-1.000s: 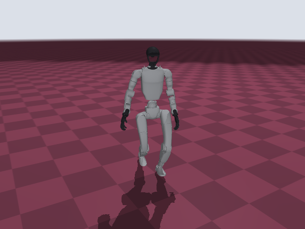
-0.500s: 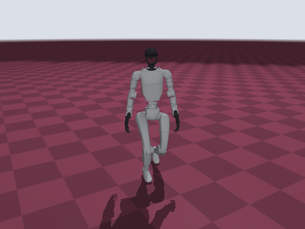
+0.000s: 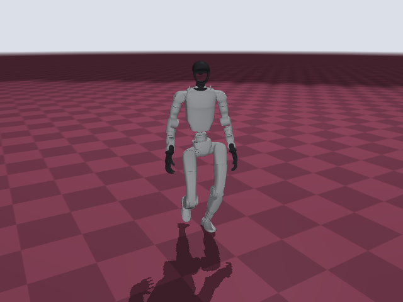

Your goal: Run

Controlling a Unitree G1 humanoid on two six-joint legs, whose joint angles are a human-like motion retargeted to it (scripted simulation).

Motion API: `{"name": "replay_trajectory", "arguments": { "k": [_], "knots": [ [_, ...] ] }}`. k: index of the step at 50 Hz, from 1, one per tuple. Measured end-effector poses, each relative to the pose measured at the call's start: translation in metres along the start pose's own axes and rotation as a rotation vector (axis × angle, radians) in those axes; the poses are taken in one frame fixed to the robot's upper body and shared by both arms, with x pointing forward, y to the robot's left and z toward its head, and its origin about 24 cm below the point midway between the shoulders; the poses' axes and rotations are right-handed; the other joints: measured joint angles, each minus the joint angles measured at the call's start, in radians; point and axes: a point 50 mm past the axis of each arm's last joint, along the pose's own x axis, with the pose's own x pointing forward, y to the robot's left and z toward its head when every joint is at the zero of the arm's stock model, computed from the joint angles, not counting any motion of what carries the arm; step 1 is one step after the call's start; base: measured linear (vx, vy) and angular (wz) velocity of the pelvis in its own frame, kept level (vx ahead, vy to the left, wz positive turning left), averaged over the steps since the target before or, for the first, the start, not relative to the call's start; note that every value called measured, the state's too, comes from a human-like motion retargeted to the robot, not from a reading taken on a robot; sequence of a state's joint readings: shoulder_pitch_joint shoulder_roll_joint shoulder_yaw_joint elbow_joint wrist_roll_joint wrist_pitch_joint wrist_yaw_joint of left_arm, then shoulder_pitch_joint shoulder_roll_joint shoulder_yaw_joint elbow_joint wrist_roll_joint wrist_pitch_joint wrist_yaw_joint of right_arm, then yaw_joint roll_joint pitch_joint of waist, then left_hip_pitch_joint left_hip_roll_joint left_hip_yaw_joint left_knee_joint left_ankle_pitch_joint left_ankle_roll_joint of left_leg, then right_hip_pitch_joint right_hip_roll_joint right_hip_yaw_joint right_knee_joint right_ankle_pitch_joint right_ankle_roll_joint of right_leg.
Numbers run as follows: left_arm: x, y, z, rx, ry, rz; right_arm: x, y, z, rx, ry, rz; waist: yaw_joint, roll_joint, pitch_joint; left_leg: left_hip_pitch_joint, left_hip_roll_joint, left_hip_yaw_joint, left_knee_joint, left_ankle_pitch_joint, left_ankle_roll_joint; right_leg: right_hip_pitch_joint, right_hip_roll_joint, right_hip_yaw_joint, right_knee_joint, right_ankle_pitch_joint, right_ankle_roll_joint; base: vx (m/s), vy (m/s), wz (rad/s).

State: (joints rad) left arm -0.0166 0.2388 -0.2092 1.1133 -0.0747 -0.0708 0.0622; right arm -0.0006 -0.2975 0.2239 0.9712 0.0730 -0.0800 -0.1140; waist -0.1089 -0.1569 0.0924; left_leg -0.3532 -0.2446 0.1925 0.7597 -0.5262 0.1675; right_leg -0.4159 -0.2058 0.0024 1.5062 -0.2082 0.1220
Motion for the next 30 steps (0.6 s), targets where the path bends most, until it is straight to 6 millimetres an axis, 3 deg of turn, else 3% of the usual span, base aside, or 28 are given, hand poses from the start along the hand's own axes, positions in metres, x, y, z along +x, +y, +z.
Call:
{"name": "replay_trajectory", "arguments": {
  "k": [3, 8, 10, 13, 17, 20, 25, 28, 30],
  "knots": [
    [0.003, 0.011, 0.020, -0.014, -0.065, 0.056, -0.004, 0.009, -0.014, -0.019, 0.048, 0.023, -0.044, 0.014, 0.002, 0.103, -0.015, -0.044, -0.123, 0.032, -0.027, -0.164, -0.017, -0.001, -0.029, -0.080, -0.028, -0.01, 0.03, 0.32],
    [0.005, 0.018, 0.045, -0.043, -0.152, 0.115, -0.011, 0.013, -0.037, 0.019, 0.144, -0.005, -0.065, 0.049, 0.011, 0.199, 0.006, -0.083, -0.175, -0.012, -0.027, -0.295, 0.076, 0.026, -0.261, -0.083, 0.001, -0.02, 0.00, 0.11],
    [0.004, 0.014, 0.044, -0.045, -0.151, 0.117, -0.014, 0.014, -0.044, 0.029, 0.170, -0.021, -0.064, 0.039, 0.019, 0.197, -0.003, -0.083, -0.117, -0.048, -0.017, -0.304, 0.080, 0.038, -0.260, -0.090, 0.001, -0.08, -0.02, -0.01],
    [0.004, 0.004, 0.037, -0.021, -0.126, 0.095, -0.011, 0.010, -0.039, 0.031, 0.152, -0.056, -0.051, 0.057, 0.031, 0.184, 0.021, -0.072, -0.066, -0.071, -0.015, -0.289, 0.083, 0.023, -0.209, -0.100, -0.020, -0.09, -0.02, -0.17],
    [0.002, -0.008, 0.028, 0.074, -0.116, 0.046, -0.005, -0.003, -0.016, -0.014, 0.050, -0.105, -0.036, 0.076, 0.041, 0.151, 0.057, -0.033, -0.013, -0.057, -0.023, -0.206, 0.049, 0.001, -0.095, -0.163, -0.073, -0.11, -0.03, -0.30],
    [-0.003, -0.014, 0.029, 0.176, -0.180, 0.022, -0.002, -0.013, 0.007, -0.076, -0.064, -0.140, -0.022, 0.070, 0.038, 0.133, 0.079, 0.006, -0.014, 0.025, -0.047, -0.100, 0.042, 0.006, -0.081, -0.187, -0.086, -0.14, -0.07, -0.27],
    [-0.020, -0.011, 0.055, 0.287, -0.414, 0.016, -0.008, -0.014, 0.033, -0.156, -0.244, -0.158, 0.020, 0.059, 0.023, 0.058, 0.155, 0.067, 0.015, 0.238, -0.138, 0.075, 0.108, -0.010, -0.296, -0.122, -0.033, -0.18, -0.10, -0.16],
    [-0.033, -0.005, 0.077, 0.300, -0.556, 0.044, -0.013, -0.012, 0.049, -0.172, -0.344, -0.171, 0.059, 0.093, 0.031, -0.047, 0.289, 0.101, 0.227, 0.219, -0.147, 0.152, 0.198, -0.034, -0.439, -0.132, -0.033, -0.21, -0.09, -0.38],
    [-0.040, -0.004, 0.090, 0.288, -0.638, 0.064, -0.017, -0.011, 0.056, -0.181, -0.397, -0.181, 0.078, 0.103, 0.044, -0.098, 0.366, 0.120, 0.408, 0.161, -0.112, 0.179, 0.236, -0.035, -0.469, -0.211, -0.058, -0.24, -0.08, -0.40]
  ]
}}
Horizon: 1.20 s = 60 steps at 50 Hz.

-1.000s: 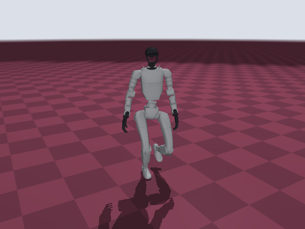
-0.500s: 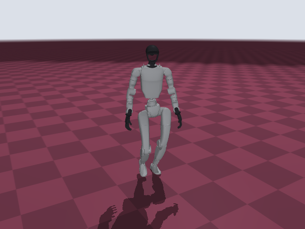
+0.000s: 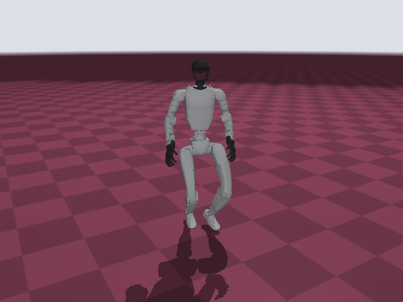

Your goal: Run

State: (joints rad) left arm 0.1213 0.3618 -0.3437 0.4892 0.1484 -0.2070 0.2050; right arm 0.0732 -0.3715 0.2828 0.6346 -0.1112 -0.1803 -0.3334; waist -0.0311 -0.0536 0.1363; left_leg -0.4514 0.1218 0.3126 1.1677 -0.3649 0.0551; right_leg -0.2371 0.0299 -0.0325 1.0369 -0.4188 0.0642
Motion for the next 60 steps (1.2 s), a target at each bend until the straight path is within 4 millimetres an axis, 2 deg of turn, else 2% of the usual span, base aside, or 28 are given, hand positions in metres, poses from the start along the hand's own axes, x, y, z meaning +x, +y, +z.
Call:
{"name": "replay_trajectory", "arguments": {
  "k": [3, 5, 7, 9, 12, 16, 20, 23, 25, 28, 30, 32, 35, 38, 40, 42, 44, 46, 48, 50, 53, 55, 58, 60],
  "knots": [
    [0.005, 0.017, 0.022, 0.015, -0.106, 0.078, 0.005, -0.008, 0.014, -0.041, -0.073, -0.030, 0.021, 0.038, 0.030, -0.051, 0.118, -0.028, 0.273, -0.083, 0.049, 0.012, 0.082, 0.013, -0.011, -0.145, -0.070, -0.25, -0.08, -0.45],
    [0.008, 0.027, 0.034, 0.036, -0.158, 0.125, 0.008, -0.012, 0.022, -0.073, -0.105, -0.047, 0.023, 0.071, 0.049, -0.050, 0.179, -0.064, 0.407, -0.111, 0.061, -0.001, 0.141, 0.025, -0.001, -0.199, -0.103, -0.29, -0.07, -0.50],
    [0.014, 0.034, 0.047, 0.052, -0.203, 0.161, 0.011, -0.014, 0.031, -0.081, -0.139, -0.056, 0.022, 0.118, 0.060, -0.020, 0.224, -0.121, 0.478, -0.092, 0.046, -0.018, 0.201, 0.020, -0.026, -0.162, -0.117, -0.33, -0.07, -0.73],
    [0.016, 0.032, 0.057, 0.054, -0.241, 0.162, 0.007, -0.009, 0.036, -0.060, -0.163, -0.043, 0.017, 0.155, 0.051, 0.048, 0.235, -0.166, 0.480, -0.039, 0.015, -0.040, 0.233, 0.008, -0.061, -0.087, -0.117, -0.38, -0.04, -0.84],
    [0.015, 0.026, 0.072, 0.050, -0.317, 0.145, -0.003, 0.000, 0.039, -0.002, -0.191, -0.004, 0.007, 0.187, 0.024, 0.176, 0.191, -0.216, 0.382, 0.055, -0.053, -0.087, 0.257, -0.006, -0.119, 0.056, -0.089, -0.43, 0.00, -0.77],
    [0.015, 0.022, 0.098, 0.046, -0.457, 0.128, -0.012, 0.012, 0.042, 0.074, -0.201, 0.045, -0.012, 0.195, 0.000, 0.289, 0.091, -0.273, 0.153, 0.102, -0.138, -0.189, 0.282, 0.019, -0.190, 0.277, 0.007, -0.52, 0.04, -0.61],
    [0.019, 0.028, 0.129, 0.063, -0.596, 0.147, -0.009, 0.017, 0.045, 0.114, -0.191, 0.061, -0.029, 0.163, -0.004, 0.286, 0.013, -0.280, -0.066, -0.005, -0.134, -0.334, 0.259, 0.058, -0.245, 0.411, 0.097, -0.57, 0.05, -0.43],
    [0.022, 0.034, 0.141, 0.088, -0.638, 0.177, -0.003, 0.016, 0.048, 0.112, -0.182, 0.066, -0.034, 0.130, 0.014, 0.228, -0.031, -0.255, -0.129, -0.152, -0.090, -0.449, 0.210, 0.056, -0.178, 0.319, 0.079, -0.59, 0.05, -0.41],
    [0.022, 0.035, 0.139, 0.095, -0.624, 0.190, 0.000, 0.015, 0.048, 0.099, -0.176, 0.067, -0.029, 0.110, 0.035, 0.186, -0.049, -0.235, -0.110, -0.248, -0.056, -0.500, 0.180, 0.043, -0.056, 0.221, 0.047, -0.57, 0.02, -0.37],
    [0.023, 0.040, 0.126, 0.096, -0.555, 0.217, 0.008, 0.004, 0.053, 0.069, -0.183, 0.032, -0.024, 0.071, 0.053, 0.126, -0.095, -0.210, -0.075, -0.366, 0.011, -0.522, 0.096, 0.026, 0.199, 0.082, -0.008, -0.48, 0.00, -0.12],
    [0.023, 0.045, 0.114, 0.081, -0.492, 0.236, 0.015, -0.009, 0.058, 0.057, -0.190, -0.017, -0.025, 0.037, 0.058, 0.105, -0.145, -0.197, -0.084, -0.380, 0.055, -0.491, 0.030, 0.037, 0.335, 0.015, -0.036, -0.38, -0.02, 0.18],
    [0.019, 0.044, 0.098, 0.049, -0.416, 0.230, 0.018, -0.019, 0.061, 0.074, -0.199, -0.053, -0.031, -0.007, 0.056, 0.127, -0.208, -0.195, -0.162, -0.305, 0.068, -0.401, -0.020, 0.072, 0.373, -0.003, -0.044, -0.29, -0.04, 0.32],
    [0.007, 0.035, 0.074, 0.012, -0.331, 0.187, 0.015, -0.023, 0.065, 0.123, -0.233, -0.058, -0.022, -0.035, 0.034, 0.158, -0.233, -0.195, -0.274, -0.096, 0.012, -0.254, -0.026, 0.092, 0.274, 0.049, -0.028, -0.22, -0.08, 0.21],
    [-0.004, 0.031, 0.061, 0.012, -0.300, 0.138, 0.010, -0.024, 0.074, 0.171, -0.293, -0.035, -0.011, -0.037, 0.020, 0.127, -0.191, -0.168, -0.266, 0.069, -0.052, -0.155, 0.001, 0.071, 0.135, 0.128, 0.008, -0.17, -0.09, 0.02],
    [-0.008, 0.031, 0.056, 0.020, -0.288, 0.118, 0.007, -0.025, 0.081, 0.193, -0.336, -0.027, 0.006, -0.013, 0.023, 0.077, -0.123, -0.153, -0.143, 0.105, -0.067, -0.100, 0.042, 0.046, 0.064, 0.147, 0.016, -0.16, -0.09, -0.25],
    [-0.011, 0.033, 0.055, 0.029, -0.287, 0.116, 0.003, -0.029, 0.090, 0.195, -0.388, -0.031, 0.023, 0.014, 0.028, 0.027, -0.047, -0.147, 0.020, 0.095, -0.051, -0.053, 0.087, 0.028, 0.016, 0.120, 0.006, -0.14, -0.09, -0.32],
    [-0.012, 0.036, 0.054, 0.035, -0.287, 0.124, 0.001, -0.032, 0.095, 0.166, -0.426, -0.031, 0.039, 0.039, 0.035, -0.024, 0.025, -0.150, 0.189, 0.061, -0.021, -0.013, 0.130, 0.024, -0.013, 0.046, -0.022, -0.12, -0.09, -0.33],
    [-0.012, 0.043, 0.057, 0.044, -0.297, 0.151, 0.001, -0.035, 0.098, 0.106, -0.450, -0.022, 0.052, 0.059, 0.050, -0.077, 0.085, -0.166, 0.346, 0.007, 0.008, 0.015, 0.167, 0.026, -0.015, -0.079, -0.070, -0.11, -0.08, -0.30],
    [-0.009, 0.053, 0.062, 0.059, -0.318, 0.199, 0.003, -0.037, 0.100, 0.022, -0.460, 0.003, 0.062, 0.079, 0.076, -0.130, 0.130, -0.191, 0.461, -0.045, 0.028, 0.029, 0.200, 0.028, 0.000, -0.208, -0.122, -0.09, -0.07, -0.24],
    [-0.005, 0.066, 0.073, 0.075, -0.354, 0.271, 0.007, -0.038, 0.101, -0.060, -0.460, 0.033, 0.067, 0.093, 0.108, -0.172, 0.152, -0.208, 0.501, -0.080, 0.031, 0.038, 0.224, 0.031, 0.009, -0.273, -0.143, -0.07, -0.05, -0.22],
    [-0.005, 0.076, 0.081, 0.046, -0.388, 0.347, 0.004, -0.030, 0.103, -0.046, -0.466, 0.070, 0.072, 0.092, 0.108, -0.157, 0.153, -0.192, 0.364, -0.079, 0.012, 0.054, 0.208, 0.019, -0.043, -0.210, -0.123, -0.02, -0.01, -0.37],
    [-0.009, 0.076, 0.080, 0.009, -0.391, 0.360, -0.004, -0.024, 0.100, 0.017, -0.466, 0.094, 0.073, 0.078, 0.078, -0.106, 0.125, -0.168, 0.182, -0.031, -0.026, 0.058, 0.190, 0.023, -0.101, -0.061, -0.068, 0.01, 0.02, -0.34],
    [-0.014, 0.068, 0.072, -0.035, -0.366, 0.330, -0.012, -0.014, 0.097, 0.079, -0.455, 0.146, 0.056, 0.039, 0.029, -0.023, 0.051, -0.134, -0.074, 0.153, -0.106, -0.002, 0.124, 0.011, -0.125, 0.138, 0.005, 0.00, 0.02, -0.22],
    [-0.015, 0.065, 0.070, -0.048, -0.360, 0.312, -0.014, -0.011, 0.097, 0.086, -0.460, 0.168, 0.044, 0.019, 0.017, 0.020, 0.016, -0.113, -0.127, 0.210, -0.129, -0.055, 0.079, -0.010, -0.082, 0.162, 0.013, -0.03, 0.03, -0.25]
  ]
}}
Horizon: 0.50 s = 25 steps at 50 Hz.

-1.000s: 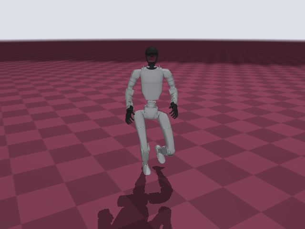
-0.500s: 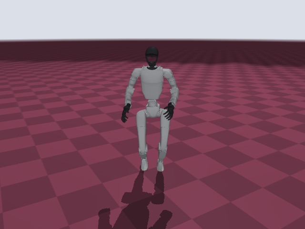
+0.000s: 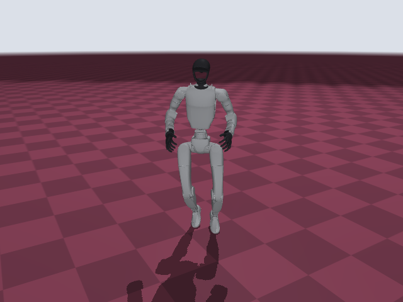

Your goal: Run

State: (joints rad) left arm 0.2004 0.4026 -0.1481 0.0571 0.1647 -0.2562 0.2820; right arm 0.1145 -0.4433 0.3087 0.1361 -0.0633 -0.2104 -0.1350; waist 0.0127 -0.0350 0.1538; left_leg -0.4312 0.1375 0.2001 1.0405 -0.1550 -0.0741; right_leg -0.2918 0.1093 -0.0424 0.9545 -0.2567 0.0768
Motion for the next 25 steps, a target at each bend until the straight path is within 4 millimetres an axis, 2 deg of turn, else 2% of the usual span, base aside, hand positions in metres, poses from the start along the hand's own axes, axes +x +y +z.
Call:
{"name": "replay_trajectory", "arguments": {
  "k": [5, 7, 11, 13, 15, 17, 21, 23, 25],
  "knots": [
    [0.006, -0.002, 0.010, -0.019, -0.040, -0.032, 0.000, -0.004, -0.007, -0.028, 0.025, -0.009, -0.009, 0.003, 0.001, 0.102, 0.028, 0.021, 0.154, -0.098, 0.056, -0.048, -0.006, -0.026, 0.028, -0.072, -0.033, -0.03, 0.04, -0.37],
    [0.012, 0.000, 0.019, -0.023, -0.082, -0.033, -0.001, -0.007, -0.017, -0.066, 0.081, -0.009, -0.010, 0.010, 0.005, 0.126, 0.052, 0.016, 0.257, -0.187, 0.090, -0.048, 0.011, -0.024, 0.054, -0.145, -0.059, -0.04, 0.04, -0.24],
    [0.037, 0.010, 0.049, -0.017, -0.206, -0.016, -0.003, -0.016, -0.056, -0.203, 0.296, 0.023, -0.001, 0.027, 0.056, 0.132, 0.106, -0.006, 0.473, -0.397, 0.159, -0.040, 0.035, -0.032, 0.158, -0.418, -0.161, 0.00, 0.00, 0.00],
    [0.049, 0.013, 0.066, -0.018, -0.264, -0.014, -0.001, -0.017, -0.076, -0.233, 0.417, 0.040, 0.004, 0.030, 0.091, 0.115, 0.120, -0.008, 0.528, -0.444, 0.183, -0.033, 0.030, -0.040, 0.187, -0.471, -0.178, -0.01, 0.03, 0.03],
    [0.057, 0.012, 0.078, -0.038, -0.303, -0.037, 0.002, -0.014, -0.082, -0.195, 0.461, 0.046, 0.012, 0.025, 0.109, 0.095, 0.106, -0.009, 0.504, -0.435, 0.183, -0.016, 0.021, -0.036, 0.155, -0.438, -0.164, 0.00, 0.07, -0.09],
    [0.053, 0.006, 0.079, -0.061, -0.308, -0.091, 0.001, -0.009, -0.076, -0.126, 0.425, 0.054, 0.024, 0.022, 0.096, 0.086, 0.079, -0.012, 0.415, -0.396, 0.162, 0.009, 0.016, -0.021, 0.080, -0.347, -0.128, 0.02, 0.10, -0.33],
    [0.036, -0.011, 0.060, -0.094, -0.233, -0.208, 0.005, -0.006, -0.048, -0.019, 0.270, 0.068, 0.034, 0.016, 0.058, 0.090, -0.001, -0.027, 0.192, -0.282, 0.098, 0.009, -0.008, 0.008, -0.014, -0.107, -0.035, 0.02, 0.12, -0.50],
    [0.028, -0.018, 0.048, -0.093, -0.182, -0.254, 0.010, -0.009, -0.029, -0.007, 0.174, 0.080, 0.026, 0.009, 0.044, 0.093, -0.054, -0.037, 0.098, -0.237, 0.068, -0.022, -0.037, 0.015, 0.007, -0.057, -0.010, -0.01, 0.13, -0.45],
    [0.021, -0.022, 0.037, -0.091, -0.127, -0.281, 0.015, -0.014, -0.010, -0.013, 0.081, 0.088, 0.007, -0.002, 0.035, 0.101, -0.095, -0.037, 0.041, -0.221, 0.063, -0.056, -0.070, 0.017, 0.061, -0.055, -0.006, -0.02, 0.13, -0.41]
  ]
}}
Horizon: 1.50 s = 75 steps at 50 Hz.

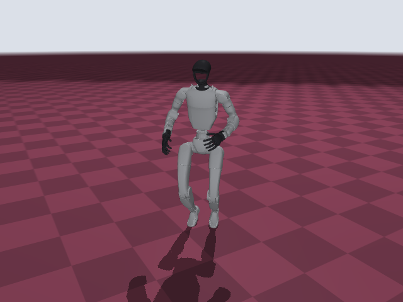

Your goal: Run

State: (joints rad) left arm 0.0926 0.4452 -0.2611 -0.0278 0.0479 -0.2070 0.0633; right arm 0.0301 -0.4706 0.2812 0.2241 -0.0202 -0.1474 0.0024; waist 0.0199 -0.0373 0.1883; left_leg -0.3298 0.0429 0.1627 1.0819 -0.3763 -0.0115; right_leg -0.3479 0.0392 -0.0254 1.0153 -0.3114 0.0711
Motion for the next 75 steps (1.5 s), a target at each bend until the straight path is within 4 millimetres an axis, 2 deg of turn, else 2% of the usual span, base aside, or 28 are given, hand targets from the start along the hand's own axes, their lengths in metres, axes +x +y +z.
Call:
{"name": "replay_trajectory", "arguments": {
  "k": [3, 5, 7, 9, 11, 15, 17, 21, 26, 28, 30, 33, 35, 37, 42, 45, 48, 50, 53, 56, 58, 60, 62, 65, 67, 71, 73, 75],
  "knots": [
    [-0.011, -0.005, -0.013, -0.019, 0.075, -0.022, 0.004, -0.008, 0.029, -0.033, -0.129, -0.003, -0.030, -0.008, 0.001, 0.013, -0.040, -0.001, 0.014, -0.071, 0.021, -0.049, -0.043, 0.001, 0.148, -0.058, -0.028, -0.04, 0.13, -0.42],
    [-0.013, -0.002, -0.017, -0.031, 0.096, -0.018, 0.005, -0.015, 0.044, -0.071, -0.185, -0.007, -0.054, -0.014, 0.015, 0.021, -0.070, -0.002, 0.051, -0.202, 0.061, -0.094, -0.084, 0.002, 0.295, -0.122, -0.053, -0.02, 0.13, -0.41],
    [-0.007, 0.008, -0.012, -0.025, 0.076, 0.006, 0.005, -0.019, 0.052, -0.103, -0.207, -0.003, -0.085, -0.023, 0.042, 0.029, -0.100, 0.003, 0.069, -0.338, 0.116, -0.152, -0.131, 0.009, 0.447, -0.154, -0.065, 0.01, 0.12, -0.21],
    [0.005, 0.021, -0.002, -0.022, 0.031, 0.048, 0.005, -0.021, 0.057, -0.107, -0.213, 0.013, -0.119, -0.031, 0.062, 0.045, -0.131, 0.007, 0.031, -0.389, 0.152, -0.209, -0.157, 0.028, 0.532, -0.150, -0.066, 0.04, 0.11, 0.01],
    [0.010, 0.028, 0.006, -0.058, -0.003, 0.094, -0.001, -0.018, 0.060, -0.082, -0.226, 0.045, -0.148, -0.029, 0.056, 0.076, -0.160, -0.013, -0.059, -0.330, 0.140, -0.236, -0.150, 0.041, 0.512, -0.121, -0.060, 0.07, 0.08, 0.10],
    [0.003, 0.025, 0.003, -0.164, -0.011, 0.136, -0.013, -0.008, 0.064, -0.026, -0.260, 0.091, -0.187, -0.017, 0.011, 0.125, -0.165, -0.035, -0.219, 0.032, 0.013, -0.197, -0.097, 0.045, 0.286, -0.020, -0.015, 0.08, 0.02, 0.10],
    [-0.004, 0.019, -0.005, -0.192, 0.021, 0.128, -0.014, -0.006, 0.067, -0.010, -0.281, 0.094, -0.171, -0.010, 0.001, 0.096, -0.135, -0.032, -0.159, 0.134, -0.025, -0.153, -0.063, 0.030, 0.191, 0.015, 0.005, 0.00, 0.00, -0.15],
    [-0.019, 0.010, -0.026, -0.253, 0.137, 0.097, -0.007, -0.015, 0.082, -0.047, -0.341, 0.052, -0.091, 0.003, 0.002, 0.036, -0.033, -0.003, 0.104, 0.074, 0.024, -0.036, -0.004, -0.002, 0.105, -0.036, -0.009, -0.01, -0.01, -0.54],
    [-0.032, 0.014, -0.043, -0.316, 0.235, 0.132, 0.014, -0.052, 0.125, -0.235, -0.455, -0.085, 0.033, 0.007, 0.052, -0.067, 0.086, 0.007, 0.447, -0.123, 0.139, 0.044, 0.049, 0.011, 0.120, -0.343, -0.122, 0.01, 0.01, -0.81],
    [-0.031, 0.020, -0.040, -0.341, 0.214, 0.161, 0.021, -0.064, 0.150, -0.241, -0.534, -0.137, 0.075, 0.006, 0.072, -0.115, 0.110, 0.015, 0.464, -0.132, 0.147, 0.055, 0.064, 0.026, 0.087, -0.338, -0.119, 0.06, 0.05, -0.79],
    [-0.035, 0.022, -0.034, -0.364, 0.182, 0.170, 0.017, -0.061, 0.162, -0.181, -0.604, -0.118, 0.101, -0.005, 0.058, -0.132, 0.102, 0.036, 0.376, -0.094, 0.117, 0.068, 0.052, 0.031, 0.026, -0.235, -0.078, 0.09, 0.08, -0.72],
    [-0.035, 0.022, -0.022, -0.379, 0.125, 0.150, 0.007, -0.043, 0.154, -0.084, -0.616, -0.016, 0.087, -0.031, 0.027, -0.086, 0.030, 0.065, 0.157, -0.017, 0.055, 0.036, -0.005, 0.026, 0.038, 0.010, 0.022, 0.08, 0.11, -0.44],
    [-0.028, 0.024, -0.010, -0.381, 0.061, 0.152, 0.000, -0.035, 0.141, -0.047, -0.588, 0.027, 0.047, -0.049, 0.023, -0.037, -0.039, 0.069, 0.044, 0.006, 0.034, -0.008, -0.055, 0.023, 0.135, 0.074, 0.052, 0.06, 0.10, -0.07],
    [-0.015, 0.033, 0.010, -0.354, -0.040, 0.169, -0.006, -0.031, 0.126, -0.024, -0.532, 0.055, -0.006, -0.065, 0.031, 0.020, -0.105, 0.056, -0.020, -0.034, 0.049, -0.059, -0.107, 0.021, 0.280, 0.075, 0.053, 0.06, 0.10, 0.04],
    [0.017, 0.074, 0.082, -0.120, -0.373, 0.231, -0.020, -0.031, 0.078, -0.011, -0.311, 0.060, -0.123, -0.081, 0.086, 0.114, -0.215, -0.019, -0.055, -0.361, 0.183, -0.210, -0.183, 0.041, 0.653, -0.017, 0.056, 0.08, 0.09, -0.05],
    [0.028, 0.072, 0.096, -0.138, -0.434, 0.183, -0.030, -0.026, 0.066, 0.055, -0.270, 0.086, -0.161, -0.064, 0.076, 0.168, -0.230, -0.058, -0.176, -0.277, 0.161, -0.257, -0.176, 0.035, 0.587, -0.013, 0.040, 0.13, 0.06, 0.07],
    [0.021, 0.046, 0.067, -0.261, -0.329, 0.091, -0.033, -0.018, 0.077, 0.135, -0.333, 0.119, -0.169, -0.045, 0.036, 0.167, -0.210, -0.078, -0.234, 0.052, 0.025, -0.212, -0.138, 0.025, 0.345, 0.050, 0.048, 0.10, -0.01, 0.02],
    [0.012, 0.028, 0.042, -0.317, -0.217, 0.042, -0.031, -0.017, 0.093, 0.161, -0.414, 0.117, -0.143, -0.027, 0.023, 0.108, -0.174, -0.080, -0.136, 0.171, -0.032, -0.163, -0.096, 0.012, 0.218, 0.076, 0.057, 0.03, -0.03, -0.29],
    [-0.010, 0.006, 0.001, -0.396, 0.001, 0.007, -0.027, -0.030, 0.132, 0.107, -0.595, 0.041, -0.063, -0.007, 0.019, 0.015, -0.092, -0.049, 0.116, 0.137, -0.005, -0.072, -0.044, -0.009, 0.144, 0.024, 0.034, 0.01, -0.03, -0.56],
    [-0.036, -0.002, -0.032, -0.437, 0.179, 0.027, -0.029, -0.056, 0.180, -0.048, -0.796, -0.100, 0.025, 0.004, 0.030, -0.071, -0.011, -0.030, 0.365, 0.006, 0.060, -0.002, 0.003, -0.001, 0.134, -0.188, -0.048, 0.03, -0.04, -0.76],
    [-0.047, 0.003, -0.042, -0.423, 0.233, 0.059, -0.030, -0.075, 0.211, -0.160, -0.907, -0.209, 0.079, 0.010, 0.055, -0.130, 0.033, -0.027, 0.467, -0.074, 0.101, 0.022, 0.029, 0.012, 0.137, -0.327, -0.097, 0.06, -0.04, -0.76],
    [-0.050, 0.011, -0.041, -0.419, 0.223, 0.095, -0.028, -0.086, 0.230, -0.174, -0.970, -0.255, 0.117, 0.008, 0.073, -0.167, 0.055, -0.015, 0.441, -0.109, 0.120, 0.040, 0.041, 0.020, 0.102, -0.333, -0.092, 0.10, -0.01, -0.57],
    [-0.050, 0.016, -0.035, -0.425, 0.185, 0.100, -0.024, -0.076, 0.222, -0.114, -0.945, -0.169, 0.129, -0.007, 0.058, -0.153, 0.041, 0.009, 0.295, -0.083, 0.099, 0.055, 0.020, 0.016, 0.060, -0.212, -0.042, 0.12, 0.01, -0.30],
    [-0.038, 0.019, -0.015, -0.429, 0.083, 0.079, -0.017, -0.047, 0.187, -0.006, -0.810, 0.043, 0.089, -0.040, 0.037, -0.077, -0.034, 0.034, 0.038, 0.007, 0.043, 0.010, -0.044, 0.008, 0.122, 0.016, 0.044, 0.10, 0.02, 0.11],
    [-0.021, 0.026, 0.004, -0.403, -0.022, 0.082, -0.016, -0.030, 0.160, 0.044, -0.696, 0.153, 0.032, -0.061, 0.035, -0.015, -0.097, 0.032, -0.084, 0.037, 0.021, -0.051, -0.100, 0.001, 0.217, 0.019, 0.050, 0.08, 0.02, 0.44],
    [0.007, 0.044, 0.044, -0.355, -0.231, 0.111, -0.021, -0.009, 0.103, 0.152, -0.447, 0.245, -0.073, -0.063, 0.044, 0.086, -0.154, -0.015, -0.158, 0.004, 0.018, -0.145, -0.150, 0.001, 0.262, -0.087, 0.023, 0.07, 0.01, 0.43],
    [0.014, 0.047, 0.053, -0.373, -0.279, 0.116, -0.024, -0.007, 0.082, 0.195, -0.352, 0.216, -0.100, -0.051, 0.052, 0.100, -0.139, -0.027, -0.093, -0.017, 0.026, -0.158, -0.132, 0.006, 0.222, -0.127, 0.009, 0.05, -0.01, 0.23],
    [0.015, 0.041, 0.048, -0.432, -0.257, 0.112, -0.024, -0.011, 0.073, 0.201, -0.307, 0.159, -0.101, -0.046, 0.061, 0.092, -0.110, -0.020, 0.037, -0.048, 0.048, -0.147, -0.116, 0.007, 0.221, -0.182, -0.018, 0.00, 0.00, 0.00]
  ]
}}
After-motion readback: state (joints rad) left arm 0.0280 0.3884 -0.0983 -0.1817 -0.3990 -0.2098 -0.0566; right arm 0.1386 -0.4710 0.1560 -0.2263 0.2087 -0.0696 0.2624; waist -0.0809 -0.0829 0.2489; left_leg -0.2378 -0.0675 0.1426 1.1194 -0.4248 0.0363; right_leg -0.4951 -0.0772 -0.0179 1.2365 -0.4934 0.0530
